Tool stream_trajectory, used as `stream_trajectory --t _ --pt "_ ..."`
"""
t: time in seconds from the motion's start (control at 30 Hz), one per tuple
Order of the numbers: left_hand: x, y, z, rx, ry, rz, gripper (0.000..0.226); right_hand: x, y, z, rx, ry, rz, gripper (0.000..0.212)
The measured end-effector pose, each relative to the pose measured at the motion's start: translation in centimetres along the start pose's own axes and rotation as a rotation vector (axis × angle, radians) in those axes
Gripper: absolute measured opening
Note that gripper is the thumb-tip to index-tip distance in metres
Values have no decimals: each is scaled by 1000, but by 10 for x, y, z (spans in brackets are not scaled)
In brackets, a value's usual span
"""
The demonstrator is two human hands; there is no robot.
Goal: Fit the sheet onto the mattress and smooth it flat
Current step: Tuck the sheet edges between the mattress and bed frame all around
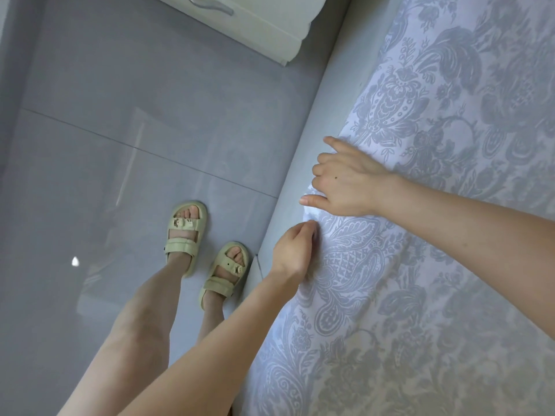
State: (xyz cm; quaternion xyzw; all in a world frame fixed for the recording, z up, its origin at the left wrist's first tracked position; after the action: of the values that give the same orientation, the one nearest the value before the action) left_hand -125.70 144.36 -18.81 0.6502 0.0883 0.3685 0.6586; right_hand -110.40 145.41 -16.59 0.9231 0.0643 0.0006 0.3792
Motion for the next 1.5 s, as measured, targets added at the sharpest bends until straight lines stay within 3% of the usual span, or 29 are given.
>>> stream_trajectory --t 0.1,0.27,0.47,0.67,0.8,0.9,1.0,1.13,1.2,1.3,1.43,1.5 --pt "6 0 6 -107 -33 -73 36 -1 8 0 -21 -14 28 94" --pt "3 -1 13 -339 119 -240 49 -4 -1 -12 -401 -33 132 86" --pt "-1 -2 9 -372 22 -154 64 4 -17 -12 -802 -115 258 87" --pt "4 -18 9 -562 56 -261 72 4 -24 -15 -892 -181 279 83" --pt "15 -23 0 -460 -112 -268 80 4 -34 -4 -842 -75 300 91" --pt "13 -23 -12 -344 -188 -266 78 1 -30 -6 -703 -46 253 88" --pt "3 -23 -15 -285 -196 -301 77 -1 -22 -15 -308 -84 258 72" --pt "9 -23 -13 -193 -318 -263 82 23 -2 -13 252 57 355 56" --pt "19 -23 -16 -122 -449 -169 80 45 7 -13 201 75 387 64" --pt "38 -28 -22 6 -578 20 74 62 9 -21 -56 166 369 74" --pt "71 -38 -17 17 -133 174 49 74 2 -30 -119 225 298 72" --pt "88 -42 -6 -40 -40 207 39 84 2 -30 -142 244 280 74"
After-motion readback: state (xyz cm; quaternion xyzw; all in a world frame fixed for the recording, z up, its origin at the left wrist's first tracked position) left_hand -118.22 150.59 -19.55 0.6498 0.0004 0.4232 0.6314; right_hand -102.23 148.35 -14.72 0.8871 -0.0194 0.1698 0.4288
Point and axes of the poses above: each hand's wrist, its own y-axis away from the middle knuckle, its own z-axis out of the palm, x = y × z, the point moved 2 cm from there along -y, towards the middle knuckle, and after that the axes turned 1 degree about -z, right-handed, at the moved point
